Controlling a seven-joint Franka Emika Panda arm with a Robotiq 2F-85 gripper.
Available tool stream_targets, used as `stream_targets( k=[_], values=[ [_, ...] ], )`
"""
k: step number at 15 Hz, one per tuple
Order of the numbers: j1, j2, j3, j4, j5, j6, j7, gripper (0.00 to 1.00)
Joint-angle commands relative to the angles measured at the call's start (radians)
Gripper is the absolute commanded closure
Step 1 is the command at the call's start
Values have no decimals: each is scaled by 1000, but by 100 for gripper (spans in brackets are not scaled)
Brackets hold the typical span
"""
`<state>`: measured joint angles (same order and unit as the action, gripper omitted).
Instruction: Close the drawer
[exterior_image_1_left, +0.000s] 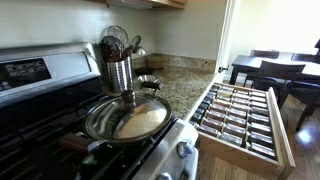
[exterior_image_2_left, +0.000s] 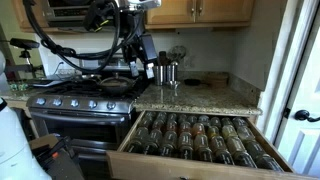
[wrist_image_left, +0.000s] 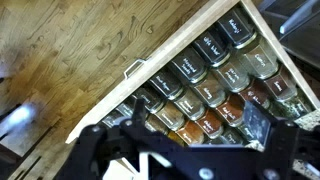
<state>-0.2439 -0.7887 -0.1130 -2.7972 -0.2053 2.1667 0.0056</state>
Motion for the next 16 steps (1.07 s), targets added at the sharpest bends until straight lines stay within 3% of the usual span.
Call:
stream_targets(
  k=[1, 7, 11, 16],
  values=[
    [2, 0, -2, 1, -1, -4, 1, 0],
    [-5, 14, -1, 1, -10, 7, 4, 0],
    [-14, 107, -51, 28, -5, 42, -27, 0],
    [-12, 315, -146, 42, 52, 248, -38, 0]
  ],
)
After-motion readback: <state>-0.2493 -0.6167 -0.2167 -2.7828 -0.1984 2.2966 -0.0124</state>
